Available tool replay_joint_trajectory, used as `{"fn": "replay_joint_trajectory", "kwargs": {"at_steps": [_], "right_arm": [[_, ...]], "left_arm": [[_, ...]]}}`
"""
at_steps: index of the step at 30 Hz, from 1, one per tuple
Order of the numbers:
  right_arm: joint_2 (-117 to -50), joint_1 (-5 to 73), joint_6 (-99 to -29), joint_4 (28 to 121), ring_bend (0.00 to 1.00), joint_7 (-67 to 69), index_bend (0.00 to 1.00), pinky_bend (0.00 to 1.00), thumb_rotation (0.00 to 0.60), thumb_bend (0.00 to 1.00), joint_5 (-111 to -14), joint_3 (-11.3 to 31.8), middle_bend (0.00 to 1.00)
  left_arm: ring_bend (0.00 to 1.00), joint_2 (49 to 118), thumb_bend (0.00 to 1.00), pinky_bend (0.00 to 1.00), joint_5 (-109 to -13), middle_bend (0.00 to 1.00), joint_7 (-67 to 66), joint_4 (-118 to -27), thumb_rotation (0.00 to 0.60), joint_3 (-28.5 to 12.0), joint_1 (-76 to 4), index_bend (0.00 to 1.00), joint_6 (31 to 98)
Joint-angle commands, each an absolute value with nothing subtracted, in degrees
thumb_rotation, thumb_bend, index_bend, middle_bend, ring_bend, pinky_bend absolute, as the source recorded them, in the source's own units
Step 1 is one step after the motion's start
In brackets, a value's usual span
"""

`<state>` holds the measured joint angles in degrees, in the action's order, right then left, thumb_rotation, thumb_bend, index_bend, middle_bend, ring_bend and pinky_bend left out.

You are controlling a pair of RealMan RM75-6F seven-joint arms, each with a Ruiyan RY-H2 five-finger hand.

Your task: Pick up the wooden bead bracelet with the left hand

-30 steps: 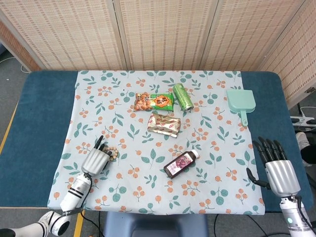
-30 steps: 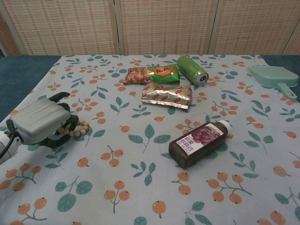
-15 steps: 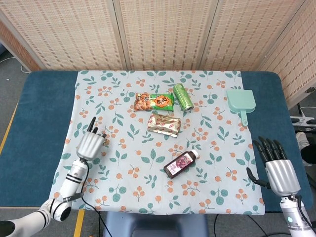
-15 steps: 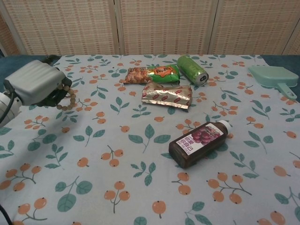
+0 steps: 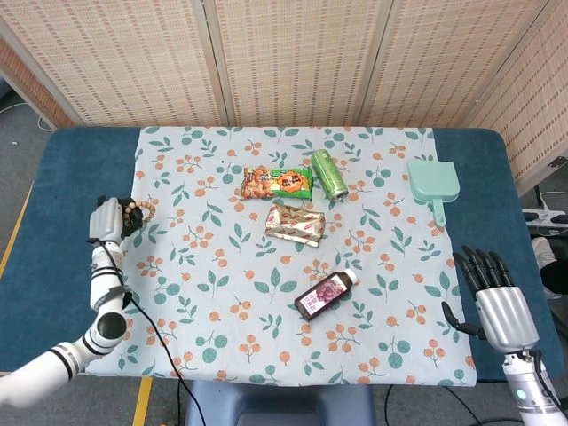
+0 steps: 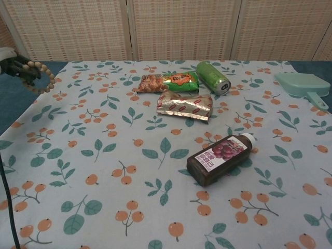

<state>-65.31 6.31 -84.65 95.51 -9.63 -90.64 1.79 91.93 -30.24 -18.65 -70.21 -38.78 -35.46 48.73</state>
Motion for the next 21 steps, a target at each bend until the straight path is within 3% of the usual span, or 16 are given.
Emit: {"fn": "replay_joint_trajectory", "kwargs": {"at_steps": [1,6,10,15,21], "right_arm": [[-65.3,6.3,-84.5,95.6,0.0,-9.5,0.0,0.0,0.248,0.35,-90.8,1.6,0.0],[-65.3,6.5,-84.1,95.8,0.0,-9.6,0.0,0.0,0.249,0.35,-91.2,1.3,0.0],[-65.2,6.6,-83.5,96.0,0.0,-9.3,0.0,0.0,0.248,0.35,-91.2,1.1,0.0],[-64.9,6.6,-83.5,96.1,0.0,-8.9,0.0,0.0,0.25,0.35,-91.4,1.0,0.0],[-64.8,6.8,-82.9,96.2,0.0,-8.6,0.0,0.0,0.249,0.35,-91.5,0.8,0.0]], "left_arm": [[0.33,73.1,0.8,0.0,13.0,0.7,5.1,-81.9,0.6,-53.4,-31.2,0.58,10.8],[0.28,70.5,0.71,0.0,11.3,0.66,13.5,-81.6,0.6,-52.5,-29.1,0.52,1.2],[0.25,71.8,0.64,0.0,6.2,0.63,17.0,-81.0,0.6,-54.6,-26.6,0.48,-4.0],[0.21,75.1,0.56,0.0,-4.1,0.58,14.6,-81.7,0.6,-57.1,-24.2,0.42,-1.6],[0.2,78.9,0.54,0.0,-15.4,0.57,13.1,-83.5,0.6,-58.7,-20.8,0.42,2.5]]}}
